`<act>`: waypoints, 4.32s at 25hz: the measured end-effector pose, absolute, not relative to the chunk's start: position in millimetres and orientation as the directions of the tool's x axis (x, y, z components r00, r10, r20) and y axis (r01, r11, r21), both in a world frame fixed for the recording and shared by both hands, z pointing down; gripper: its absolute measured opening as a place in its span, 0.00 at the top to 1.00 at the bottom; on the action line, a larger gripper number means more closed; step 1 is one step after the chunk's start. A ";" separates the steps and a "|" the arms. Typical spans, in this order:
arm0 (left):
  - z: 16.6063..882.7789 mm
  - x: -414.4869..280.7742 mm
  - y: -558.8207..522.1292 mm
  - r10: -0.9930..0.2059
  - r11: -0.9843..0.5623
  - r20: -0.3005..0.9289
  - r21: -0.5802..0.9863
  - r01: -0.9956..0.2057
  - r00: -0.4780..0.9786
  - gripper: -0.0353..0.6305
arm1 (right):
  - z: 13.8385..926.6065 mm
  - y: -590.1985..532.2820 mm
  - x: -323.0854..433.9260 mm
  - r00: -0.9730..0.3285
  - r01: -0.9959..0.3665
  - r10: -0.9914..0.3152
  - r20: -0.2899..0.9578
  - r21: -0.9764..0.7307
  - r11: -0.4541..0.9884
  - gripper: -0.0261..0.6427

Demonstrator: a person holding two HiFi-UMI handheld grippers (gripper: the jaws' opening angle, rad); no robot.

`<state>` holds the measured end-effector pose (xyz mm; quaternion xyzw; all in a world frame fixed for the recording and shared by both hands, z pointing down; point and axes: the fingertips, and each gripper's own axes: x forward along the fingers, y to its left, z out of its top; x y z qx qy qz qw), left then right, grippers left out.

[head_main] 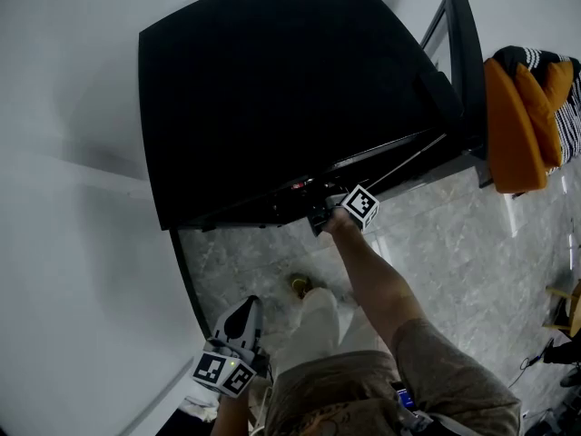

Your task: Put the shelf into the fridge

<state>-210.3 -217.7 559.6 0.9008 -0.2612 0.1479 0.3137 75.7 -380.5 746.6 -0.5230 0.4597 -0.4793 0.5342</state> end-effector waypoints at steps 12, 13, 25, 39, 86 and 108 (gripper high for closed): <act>563.8 -219.1 -216.5 -0.382 -0.654 0.444 0.489 -0.577 0.810 0.94 | 747.0 -411.3 82.8 0.131 0.041 -0.991 0.024 -0.999 -0.019 0.92; 564.1 -219.5 -216.9 -0.383 -0.654 0.445 0.488 -0.578 0.809 0.94 | 747.5 -413.6 83.3 0.133 0.041 -0.991 0.025 -0.999 -0.020 0.92; 571.6 -222.6 -212.7 -0.383 -0.641 0.459 0.493 -0.588 0.802 0.94 | 748.8 -445.0 89.4 0.142 0.015 -0.990 0.021 -1.000 -0.019 0.92; 571.1 -222.0 -212.2 -0.380 -0.645 0.459 0.491 -0.586 0.803 0.94 | 743.4 -432.2 82.8 0.174 0.003 -0.985 -0.001 -1.000 0.001 0.92; 427.2 -80.8 -177.5 -0.087 -0.827 0.275 0.517 -0.223 0.957 0.94 | 439.1 -184.4 -9.5 -0.570 -0.531 -0.818 -0.080 -0.724 0.441 0.93; 389.9 -62.0 -147.5 -0.035 -0.887 0.194 0.447 -0.120 0.980 0.94 | 363.5 -105.1 -24.5 -0.746 -0.611 -0.666 -0.030 -0.369 0.701 0.93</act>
